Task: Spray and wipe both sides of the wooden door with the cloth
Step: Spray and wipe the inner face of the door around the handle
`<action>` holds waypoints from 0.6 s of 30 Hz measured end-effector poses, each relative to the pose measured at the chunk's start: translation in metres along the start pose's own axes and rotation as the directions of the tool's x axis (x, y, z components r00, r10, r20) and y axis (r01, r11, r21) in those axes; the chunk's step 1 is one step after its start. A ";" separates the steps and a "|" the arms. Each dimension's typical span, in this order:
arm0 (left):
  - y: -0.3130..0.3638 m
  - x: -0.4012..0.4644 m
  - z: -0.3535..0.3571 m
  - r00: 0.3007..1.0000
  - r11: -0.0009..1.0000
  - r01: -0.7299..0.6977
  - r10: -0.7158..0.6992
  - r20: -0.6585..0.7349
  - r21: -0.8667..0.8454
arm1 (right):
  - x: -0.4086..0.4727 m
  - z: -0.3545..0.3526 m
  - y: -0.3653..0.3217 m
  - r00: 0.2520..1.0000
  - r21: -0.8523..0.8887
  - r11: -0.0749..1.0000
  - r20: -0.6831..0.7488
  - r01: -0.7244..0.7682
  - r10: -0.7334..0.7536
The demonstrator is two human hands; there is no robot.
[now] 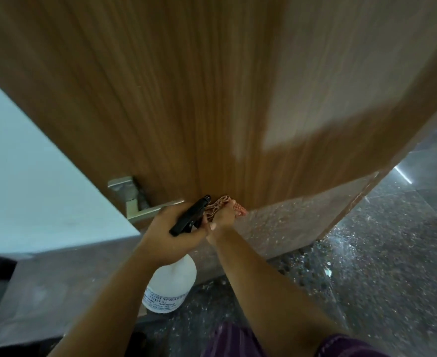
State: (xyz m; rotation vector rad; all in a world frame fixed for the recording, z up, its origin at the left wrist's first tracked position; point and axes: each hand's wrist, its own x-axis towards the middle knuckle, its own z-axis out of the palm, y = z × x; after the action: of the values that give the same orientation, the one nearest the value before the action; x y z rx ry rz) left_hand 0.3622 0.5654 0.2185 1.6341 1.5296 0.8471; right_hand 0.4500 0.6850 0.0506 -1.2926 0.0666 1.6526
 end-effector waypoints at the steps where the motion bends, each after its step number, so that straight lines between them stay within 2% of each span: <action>1: -0.002 -0.008 -0.007 1.000 1.000 -0.013 0.013 -0.016 -0.012 | -0.043 0.012 0.000 0.999 0.024 1.000 0.027 -0.019 0.018; 4: -0.008 -0.027 -0.022 0.998 0.996 -0.057 0.053 -0.044 -0.073 | -0.072 0.025 0.012 0.996 0.052 0.995 0.025 -0.085 0.084; 6: -0.013 -0.035 -0.030 0.996 0.993 -0.078 0.075 -0.036 -0.086 | -0.079 0.028 0.012 0.989 0.093 0.989 0.096 -0.117 0.108; 10: -0.023 -0.045 -0.040 0.996 0.995 -0.082 0.079 -0.040 -0.058 | -0.050 0.014 0.003 0.997 0.070 0.997 0.082 -0.016 0.010; 14: -0.037 -0.057 -0.047 0.998 0.999 -0.018 0.015 -0.058 -0.042 | -0.041 -0.011 -0.048 0.990 0.035 0.989 0.012 0.142 -0.142; 16: -0.045 -0.063 -0.049 0.998 1.000 0.006 -0.006 -0.059 -0.007 | -0.052 -0.017 -0.073 0.985 0.100 0.982 0.043 0.163 -0.168; 18: -0.055 -0.066 -0.049 0.998 0.999 0.039 -0.038 -0.045 0.022 | -0.057 -0.013 -0.071 0.985 0.025 0.986 0.049 0.165 -0.166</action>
State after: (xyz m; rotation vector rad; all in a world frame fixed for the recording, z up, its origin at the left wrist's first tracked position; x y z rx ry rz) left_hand 0.2871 0.5049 0.1978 1.6069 1.6023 0.8531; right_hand 0.5051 0.6761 0.1234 -1.2067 -0.0531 1.5380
